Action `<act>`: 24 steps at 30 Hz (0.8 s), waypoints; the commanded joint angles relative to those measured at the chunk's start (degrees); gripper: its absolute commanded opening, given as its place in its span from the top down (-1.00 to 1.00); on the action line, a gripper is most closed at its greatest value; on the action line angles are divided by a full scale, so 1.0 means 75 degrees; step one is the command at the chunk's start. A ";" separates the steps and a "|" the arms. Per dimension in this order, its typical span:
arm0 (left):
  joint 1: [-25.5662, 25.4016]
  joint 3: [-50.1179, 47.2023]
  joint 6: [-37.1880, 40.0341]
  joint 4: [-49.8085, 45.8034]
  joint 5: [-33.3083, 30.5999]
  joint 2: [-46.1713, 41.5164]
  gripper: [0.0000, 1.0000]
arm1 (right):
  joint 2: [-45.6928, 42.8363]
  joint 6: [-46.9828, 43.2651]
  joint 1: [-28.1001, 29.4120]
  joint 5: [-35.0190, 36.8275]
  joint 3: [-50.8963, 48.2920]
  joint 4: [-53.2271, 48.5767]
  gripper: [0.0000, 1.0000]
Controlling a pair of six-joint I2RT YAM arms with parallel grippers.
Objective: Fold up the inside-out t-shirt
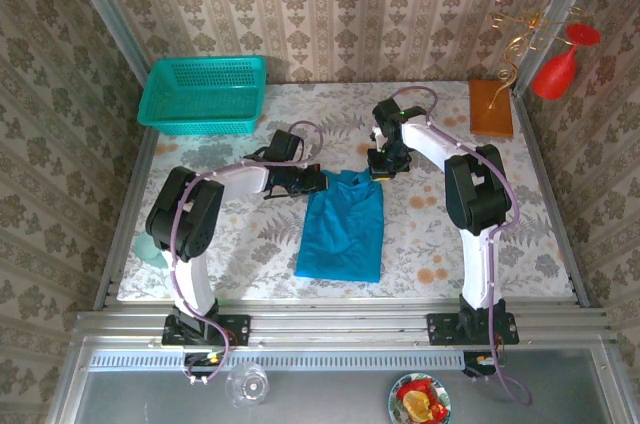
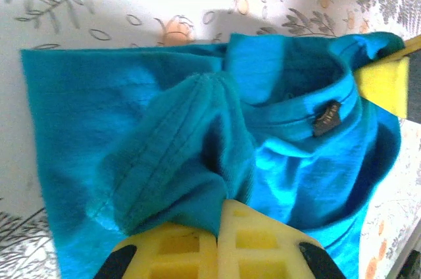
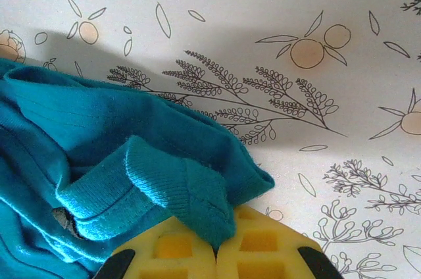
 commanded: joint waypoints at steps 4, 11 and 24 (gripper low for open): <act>0.0052 0.0265 0.0160 -0.0141 -0.0235 0.0186 0.91 | -0.0117 0.0061 0.0058 0.0064 -0.0114 -0.0354 1.00; 0.0067 0.0901 0.1030 -0.1158 -0.1386 0.0382 0.44 | -0.0178 0.0109 0.0087 0.0064 -0.0171 -0.0334 1.00; 0.0029 0.1871 0.1623 -0.2200 -0.2336 0.1081 0.32 | -0.0149 0.0152 0.0205 0.0061 -0.0109 -0.0363 1.00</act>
